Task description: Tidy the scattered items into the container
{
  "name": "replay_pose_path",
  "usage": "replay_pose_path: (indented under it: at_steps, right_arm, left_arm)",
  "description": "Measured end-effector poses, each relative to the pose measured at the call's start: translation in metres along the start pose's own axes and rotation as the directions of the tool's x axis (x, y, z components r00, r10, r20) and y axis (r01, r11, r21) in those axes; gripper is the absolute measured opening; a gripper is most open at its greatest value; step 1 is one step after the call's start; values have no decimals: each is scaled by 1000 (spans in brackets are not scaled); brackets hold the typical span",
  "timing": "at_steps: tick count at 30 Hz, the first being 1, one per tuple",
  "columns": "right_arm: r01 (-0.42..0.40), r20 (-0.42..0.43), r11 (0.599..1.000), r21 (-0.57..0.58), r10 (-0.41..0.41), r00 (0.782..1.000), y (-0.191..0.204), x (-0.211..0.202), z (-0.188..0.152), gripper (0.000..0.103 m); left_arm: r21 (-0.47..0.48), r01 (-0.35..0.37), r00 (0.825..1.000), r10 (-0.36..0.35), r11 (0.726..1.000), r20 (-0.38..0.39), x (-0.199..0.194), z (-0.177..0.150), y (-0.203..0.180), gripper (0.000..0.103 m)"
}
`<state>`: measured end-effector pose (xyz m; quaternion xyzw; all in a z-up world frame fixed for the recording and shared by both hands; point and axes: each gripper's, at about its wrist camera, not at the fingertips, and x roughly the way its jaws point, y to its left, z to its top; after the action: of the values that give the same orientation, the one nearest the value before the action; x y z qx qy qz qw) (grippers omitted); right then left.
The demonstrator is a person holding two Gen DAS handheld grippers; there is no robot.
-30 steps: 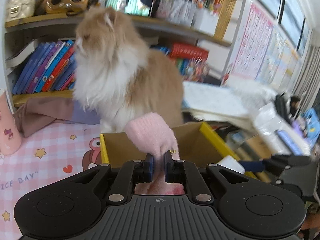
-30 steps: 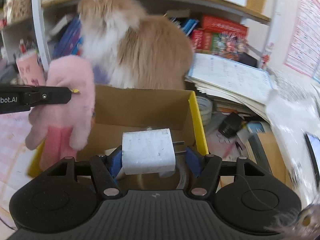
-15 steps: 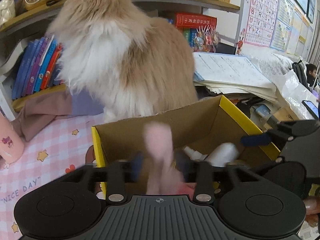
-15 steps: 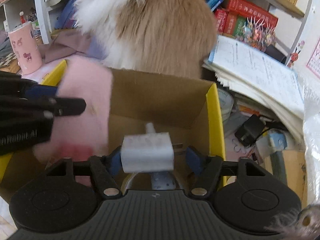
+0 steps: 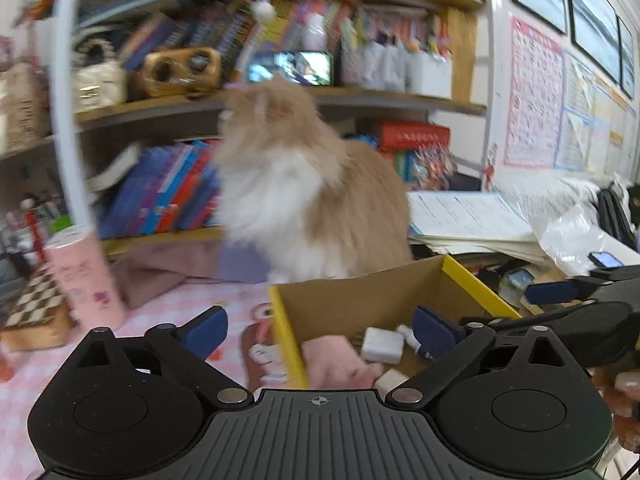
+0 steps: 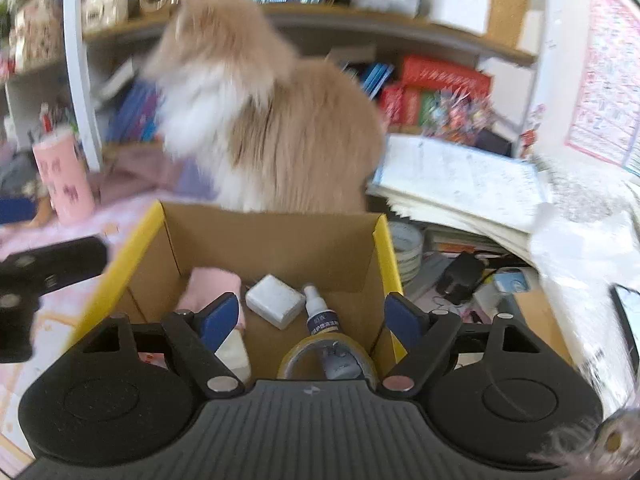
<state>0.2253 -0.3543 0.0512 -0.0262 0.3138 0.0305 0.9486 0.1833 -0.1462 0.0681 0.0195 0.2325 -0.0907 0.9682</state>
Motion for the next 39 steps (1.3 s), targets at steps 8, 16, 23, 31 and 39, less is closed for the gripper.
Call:
replay_pose_path:
  at_steps: [8, 16, 23, 31, 39]
  right_arm:
    - [20, 80, 996, 85, -26, 996, 34, -69, -36, 81]
    - [25, 53, 991, 128, -32, 998, 83, -120, -87, 83]
    - [43, 2, 989, 142, -44, 999, 117, -149, -133, 85]
    - [19, -66, 993, 116, -11, 998, 151, -172, -169, 87]
    - [44, -97, 992, 116, -33, 995, 156, -183, -180, 90]
  left_arm:
    - [-84, -79, 995, 83, 993, 51, -81, -38, 44, 103]
    - [-111, -150, 989, 147, 983, -27, -129, -83, 72, 103]
    - [-61, -183, 975, 173, 981, -136, -161, -126, 75, 103]
    - [-57, -167, 964, 151, 984, -218, -182, -157, 76, 103]
    - [-98, -151, 965, 126, 984, -228, -192, -163, 82, 103]
